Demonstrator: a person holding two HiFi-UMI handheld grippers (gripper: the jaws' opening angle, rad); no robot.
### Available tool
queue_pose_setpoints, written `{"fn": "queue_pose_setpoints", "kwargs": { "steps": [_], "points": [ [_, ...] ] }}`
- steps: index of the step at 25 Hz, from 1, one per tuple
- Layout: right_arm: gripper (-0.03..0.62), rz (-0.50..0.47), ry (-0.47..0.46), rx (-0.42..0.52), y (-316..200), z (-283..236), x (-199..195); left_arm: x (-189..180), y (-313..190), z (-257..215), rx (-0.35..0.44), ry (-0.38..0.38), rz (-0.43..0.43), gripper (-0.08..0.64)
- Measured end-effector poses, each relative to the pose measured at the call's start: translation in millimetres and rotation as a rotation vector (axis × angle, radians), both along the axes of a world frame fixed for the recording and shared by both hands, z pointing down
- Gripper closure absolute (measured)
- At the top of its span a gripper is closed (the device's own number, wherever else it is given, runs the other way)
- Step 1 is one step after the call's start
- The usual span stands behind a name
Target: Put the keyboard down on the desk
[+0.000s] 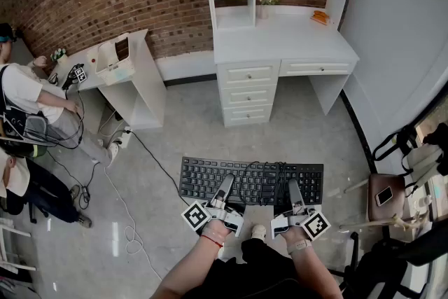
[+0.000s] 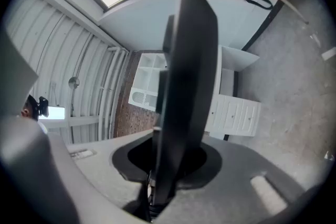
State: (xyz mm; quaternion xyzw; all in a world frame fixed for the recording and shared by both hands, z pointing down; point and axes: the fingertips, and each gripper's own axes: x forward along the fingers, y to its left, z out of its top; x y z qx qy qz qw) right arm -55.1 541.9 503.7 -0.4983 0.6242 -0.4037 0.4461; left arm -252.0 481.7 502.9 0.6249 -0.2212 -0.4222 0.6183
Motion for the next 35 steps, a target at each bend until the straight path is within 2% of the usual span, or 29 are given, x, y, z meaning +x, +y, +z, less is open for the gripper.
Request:
{"fn": "queue_pose_setpoints", "kwargs": {
  "steps": [10,19,26,35],
  "points": [
    [0.512,-0.025,-0.02,-0.039,-53,15,42,41,-48,19,-0.06,0.002,-0.026,0.483],
    [0.512,-0.075,0.02,-0.04,-99,21,75,70,-89,25,-0.06,-0.006,-0.051,0.483],
    [0.511,-0.105,0.013,-0.026,-132,11,89,82,-116,14,-0.042,-0.004,-0.072,0.483],
    [0.509,-0.1,-0.016,-0.038,-162,18,99,94,-144,21,-0.069,0.013,-0.083,0.483]
  ]
}}
